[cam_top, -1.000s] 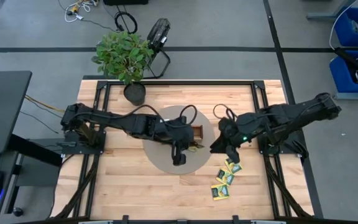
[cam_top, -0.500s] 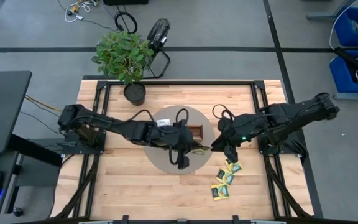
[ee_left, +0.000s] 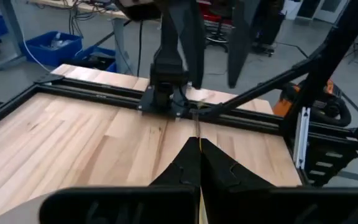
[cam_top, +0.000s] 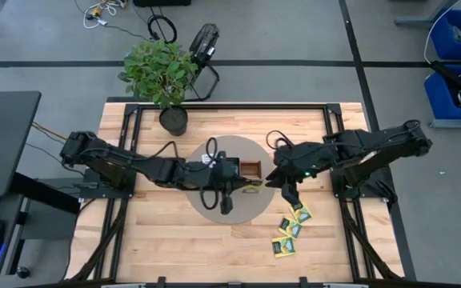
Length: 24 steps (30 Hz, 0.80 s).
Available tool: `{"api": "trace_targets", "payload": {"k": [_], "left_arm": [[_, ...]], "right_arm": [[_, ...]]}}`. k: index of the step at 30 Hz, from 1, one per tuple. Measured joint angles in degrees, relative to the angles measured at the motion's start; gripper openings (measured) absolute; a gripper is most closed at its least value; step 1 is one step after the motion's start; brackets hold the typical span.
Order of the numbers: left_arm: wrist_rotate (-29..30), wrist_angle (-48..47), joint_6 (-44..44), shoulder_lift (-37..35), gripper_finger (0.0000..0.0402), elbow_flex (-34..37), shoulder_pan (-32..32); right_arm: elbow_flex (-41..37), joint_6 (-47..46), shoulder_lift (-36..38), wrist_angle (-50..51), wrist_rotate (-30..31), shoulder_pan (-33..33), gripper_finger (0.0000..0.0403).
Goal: Pick & Place Tea
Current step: Put the yellow tea bag into the right section of the wooden organizer
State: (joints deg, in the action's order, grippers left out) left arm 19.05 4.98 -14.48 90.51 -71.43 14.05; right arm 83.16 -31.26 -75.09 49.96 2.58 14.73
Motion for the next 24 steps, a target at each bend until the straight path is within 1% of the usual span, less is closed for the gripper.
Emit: {"api": "trace_targets", "payload": {"k": [4,6,10,15,19,24], "left_arm": [[0.21,0.09,-0.19,-1.39,0.0001,1.89,-0.4],[1.44,0.78,-0.17,-2.09,0.0001,2.53,-0.39],[3.1,0.67,0.1,-2.53,0.0001,2.9,0.04],[4.57,1.27,1.57,-2.66,0.0001,2.9,0.79],[6.74,1.1,1.62,-2.65,0.0001,2.9,1.35],[7.22,1.13,1.6,-2.64,0.0001,2.9,1.37]], "right_arm": [[6.09,4.79,-3.92,5.96,-0.12,-2.66,0.0112],[9.53,7.43,-6.19,8.52,-0.42,-3.94,0.0112],[15.67,12.27,-11.17,12.69,-3.09,-5.43,0.0112],[22.2,16.79,-16.4,16.87,-3.09,-6.84,0.0112],[25.17,17.72,-18.71,18.34,-4.03,-7.56,0.0112],[25.59,17.11,-19.28,19.7,-5.21,-7.53,0.0112]]}}
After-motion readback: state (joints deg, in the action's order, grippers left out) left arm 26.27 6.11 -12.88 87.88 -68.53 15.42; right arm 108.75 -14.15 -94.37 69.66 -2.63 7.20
